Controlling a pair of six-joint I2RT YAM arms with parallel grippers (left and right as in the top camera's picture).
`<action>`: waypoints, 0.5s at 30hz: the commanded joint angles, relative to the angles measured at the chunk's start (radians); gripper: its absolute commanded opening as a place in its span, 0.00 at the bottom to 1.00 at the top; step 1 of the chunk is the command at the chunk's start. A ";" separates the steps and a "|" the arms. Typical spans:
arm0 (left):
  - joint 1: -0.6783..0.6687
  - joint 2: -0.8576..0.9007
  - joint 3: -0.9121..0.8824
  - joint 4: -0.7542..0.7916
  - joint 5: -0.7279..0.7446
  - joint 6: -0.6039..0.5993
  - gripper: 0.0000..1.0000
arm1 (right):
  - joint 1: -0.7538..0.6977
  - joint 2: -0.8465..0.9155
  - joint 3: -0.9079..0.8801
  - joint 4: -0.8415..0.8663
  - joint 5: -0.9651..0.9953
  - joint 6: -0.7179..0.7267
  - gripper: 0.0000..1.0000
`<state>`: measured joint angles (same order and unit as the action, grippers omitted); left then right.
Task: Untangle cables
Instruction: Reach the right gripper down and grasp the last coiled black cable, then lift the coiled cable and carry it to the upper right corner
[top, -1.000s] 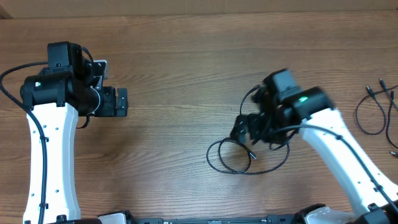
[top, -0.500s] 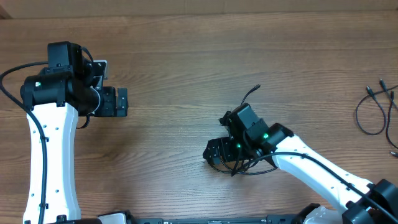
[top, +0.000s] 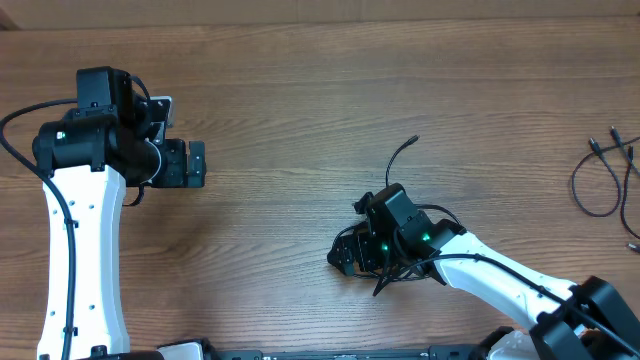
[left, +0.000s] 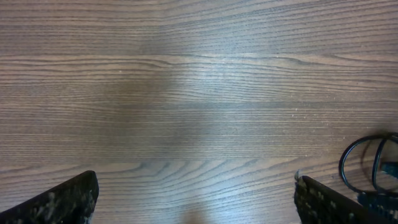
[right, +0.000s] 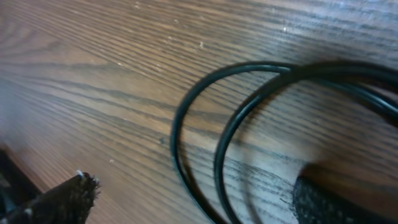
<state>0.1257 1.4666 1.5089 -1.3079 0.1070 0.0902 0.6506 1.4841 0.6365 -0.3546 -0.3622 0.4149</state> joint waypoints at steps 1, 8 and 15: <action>-0.002 0.002 -0.004 0.004 -0.003 0.026 1.00 | 0.006 0.023 -0.021 0.026 -0.006 0.001 0.93; -0.002 0.002 -0.004 0.004 -0.003 0.026 1.00 | 0.007 0.026 -0.021 0.062 -0.024 -0.010 0.79; -0.002 0.002 -0.004 0.004 -0.003 0.026 0.99 | 0.009 0.047 -0.023 0.121 -0.046 -0.051 0.77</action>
<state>0.1257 1.4666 1.5093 -1.3079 0.1070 0.0898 0.6506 1.5120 0.6266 -0.2573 -0.3820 0.4004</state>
